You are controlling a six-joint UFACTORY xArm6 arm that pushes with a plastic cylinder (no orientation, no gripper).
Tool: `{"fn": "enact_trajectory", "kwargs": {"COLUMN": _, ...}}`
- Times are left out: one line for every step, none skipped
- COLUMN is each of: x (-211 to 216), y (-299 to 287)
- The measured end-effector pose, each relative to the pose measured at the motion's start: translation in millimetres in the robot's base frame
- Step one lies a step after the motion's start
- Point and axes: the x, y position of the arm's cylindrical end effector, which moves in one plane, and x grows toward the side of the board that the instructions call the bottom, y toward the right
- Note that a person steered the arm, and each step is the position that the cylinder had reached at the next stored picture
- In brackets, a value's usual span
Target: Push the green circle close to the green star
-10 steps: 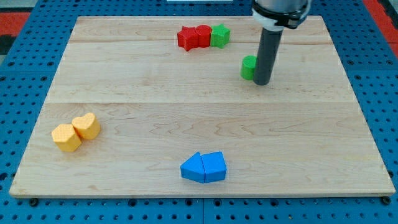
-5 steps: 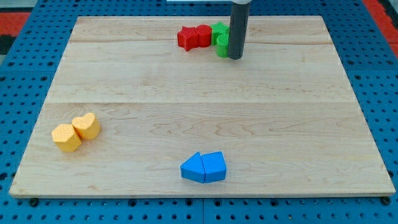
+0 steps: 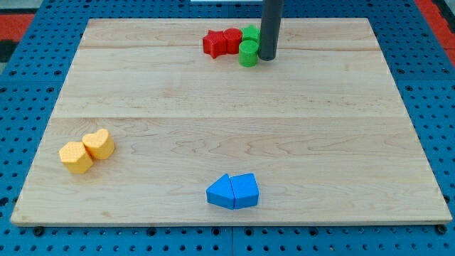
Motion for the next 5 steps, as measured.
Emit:
{"fn": "enact_trajectory", "kwargs": {"x": 0.0, "y": 0.0}}
{"fn": "enact_trajectory", "kwargs": {"x": 9.0, "y": -1.2}}
{"fn": "enact_trajectory", "kwargs": {"x": 13.5, "y": -7.1}}
{"fn": "enact_trajectory", "kwargs": {"x": 0.9, "y": -7.9}}
{"fn": "enact_trajectory", "kwargs": {"x": 14.3, "y": -8.0}}
